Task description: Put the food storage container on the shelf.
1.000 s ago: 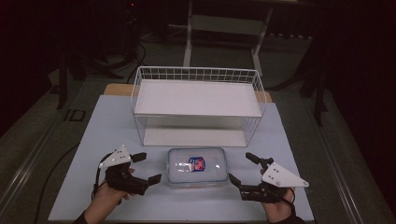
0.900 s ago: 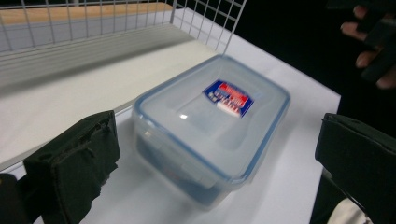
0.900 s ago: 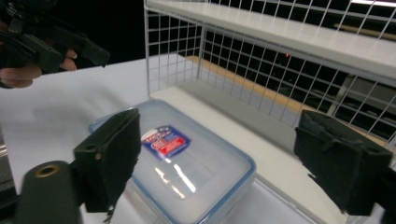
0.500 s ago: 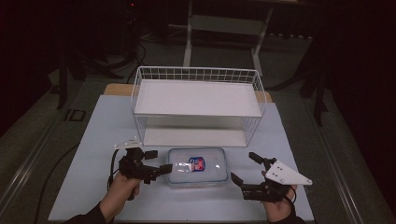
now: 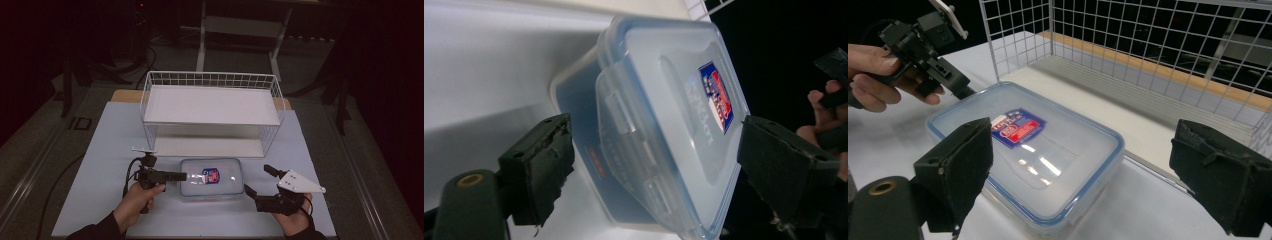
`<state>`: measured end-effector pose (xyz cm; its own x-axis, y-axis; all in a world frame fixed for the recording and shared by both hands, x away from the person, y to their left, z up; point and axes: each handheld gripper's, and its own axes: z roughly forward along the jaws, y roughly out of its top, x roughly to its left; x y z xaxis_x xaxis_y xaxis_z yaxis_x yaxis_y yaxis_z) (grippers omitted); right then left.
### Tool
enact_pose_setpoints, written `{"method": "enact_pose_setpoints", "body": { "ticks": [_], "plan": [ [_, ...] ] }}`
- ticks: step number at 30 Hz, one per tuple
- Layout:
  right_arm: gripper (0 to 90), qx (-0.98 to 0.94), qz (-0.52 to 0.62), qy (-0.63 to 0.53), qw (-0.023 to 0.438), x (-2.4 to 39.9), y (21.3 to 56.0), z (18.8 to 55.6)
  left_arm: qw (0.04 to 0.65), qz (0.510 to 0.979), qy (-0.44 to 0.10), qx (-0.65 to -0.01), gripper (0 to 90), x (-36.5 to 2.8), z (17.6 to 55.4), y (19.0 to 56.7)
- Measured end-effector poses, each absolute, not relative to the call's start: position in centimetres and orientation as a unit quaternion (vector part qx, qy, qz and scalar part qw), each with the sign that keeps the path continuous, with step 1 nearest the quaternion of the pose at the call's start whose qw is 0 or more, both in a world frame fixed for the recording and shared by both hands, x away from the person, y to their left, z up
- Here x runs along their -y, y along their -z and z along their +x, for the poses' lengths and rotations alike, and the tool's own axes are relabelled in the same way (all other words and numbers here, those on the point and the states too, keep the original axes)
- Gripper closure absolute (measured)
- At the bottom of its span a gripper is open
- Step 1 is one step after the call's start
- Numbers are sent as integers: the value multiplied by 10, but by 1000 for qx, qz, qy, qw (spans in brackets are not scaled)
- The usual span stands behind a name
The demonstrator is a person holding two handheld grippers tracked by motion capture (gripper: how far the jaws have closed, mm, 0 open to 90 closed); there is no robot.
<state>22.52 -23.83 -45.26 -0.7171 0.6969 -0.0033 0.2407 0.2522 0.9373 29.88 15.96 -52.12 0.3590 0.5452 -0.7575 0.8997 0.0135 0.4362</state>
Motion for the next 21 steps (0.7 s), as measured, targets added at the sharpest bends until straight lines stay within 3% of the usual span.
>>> {"method": "enact_pose_setpoints", "body": {
  "ticks": [3, 7, 14, 21],
  "plan": [
    [104, -762, 309, -526, 215, 239, 453, 226, 472, 670, 212, -531, 231, -160, 302, 526],
    [108, -764, 318, -522, 206, 240, 456, 228, 468, 673, 224, -527, 398, -160, 303, 531],
    [136, -770, 337, -513, 172, 241, 461, 234, 468, 685, 224, -512, 446, -161, 303, 531],
    [150, -767, 386, -506, 86, 245, 474, 252, 488, 692, 221, -484, 518, -163, 295, 527]
  ]
}}
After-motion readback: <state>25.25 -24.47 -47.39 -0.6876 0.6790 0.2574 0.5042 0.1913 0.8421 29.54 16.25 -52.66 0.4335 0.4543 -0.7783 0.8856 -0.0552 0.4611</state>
